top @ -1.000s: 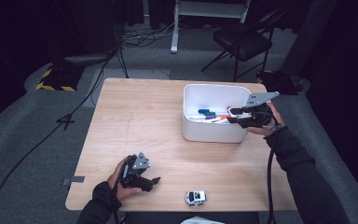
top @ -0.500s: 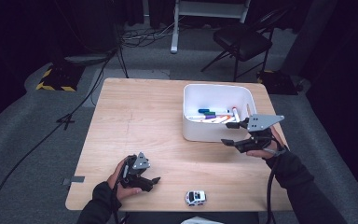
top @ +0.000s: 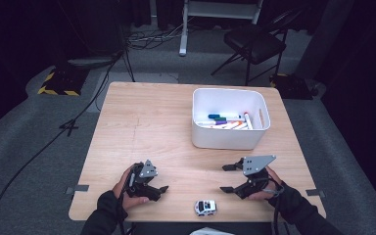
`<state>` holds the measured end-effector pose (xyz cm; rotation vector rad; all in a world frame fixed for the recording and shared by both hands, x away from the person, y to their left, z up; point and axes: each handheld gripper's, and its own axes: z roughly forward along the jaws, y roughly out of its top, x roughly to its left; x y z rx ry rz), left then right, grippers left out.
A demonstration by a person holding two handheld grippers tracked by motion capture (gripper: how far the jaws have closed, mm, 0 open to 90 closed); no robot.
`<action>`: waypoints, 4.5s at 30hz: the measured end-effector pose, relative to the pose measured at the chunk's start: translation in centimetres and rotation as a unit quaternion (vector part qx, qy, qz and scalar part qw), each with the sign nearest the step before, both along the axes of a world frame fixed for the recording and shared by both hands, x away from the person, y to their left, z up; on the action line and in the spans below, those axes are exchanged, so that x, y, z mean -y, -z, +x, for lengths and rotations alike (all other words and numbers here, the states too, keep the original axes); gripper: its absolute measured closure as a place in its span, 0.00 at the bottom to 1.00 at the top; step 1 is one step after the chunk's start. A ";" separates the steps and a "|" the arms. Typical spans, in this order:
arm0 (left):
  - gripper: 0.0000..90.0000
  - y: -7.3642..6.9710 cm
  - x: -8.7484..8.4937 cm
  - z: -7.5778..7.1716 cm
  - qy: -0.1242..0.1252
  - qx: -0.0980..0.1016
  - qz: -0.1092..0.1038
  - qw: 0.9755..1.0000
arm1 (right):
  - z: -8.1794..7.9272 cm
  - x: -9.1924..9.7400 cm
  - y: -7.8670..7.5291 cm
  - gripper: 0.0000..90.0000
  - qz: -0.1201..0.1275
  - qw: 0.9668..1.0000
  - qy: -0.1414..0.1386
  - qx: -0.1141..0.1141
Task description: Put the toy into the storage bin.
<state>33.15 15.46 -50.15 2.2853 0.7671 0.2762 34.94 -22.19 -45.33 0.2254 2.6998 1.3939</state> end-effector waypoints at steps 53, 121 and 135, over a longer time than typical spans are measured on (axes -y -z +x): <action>0.17 0.0 0.0 0.0 0.000 0.000 0.000 1.000 | -4.1 -3.9 4.8 0.54 -0.055 0.996 -0.071 -0.015; 0.17 0.0 0.0 0.0 0.000 0.000 0.000 1.000 | 2.8 4.3 -11.9 0.54 0.056 0.990 0.108 0.070; 0.17 0.0 0.0 0.0 0.000 -0.001 0.000 1.000 | 5.5 4.1 -15.1 0.54 0.060 0.984 0.142 0.085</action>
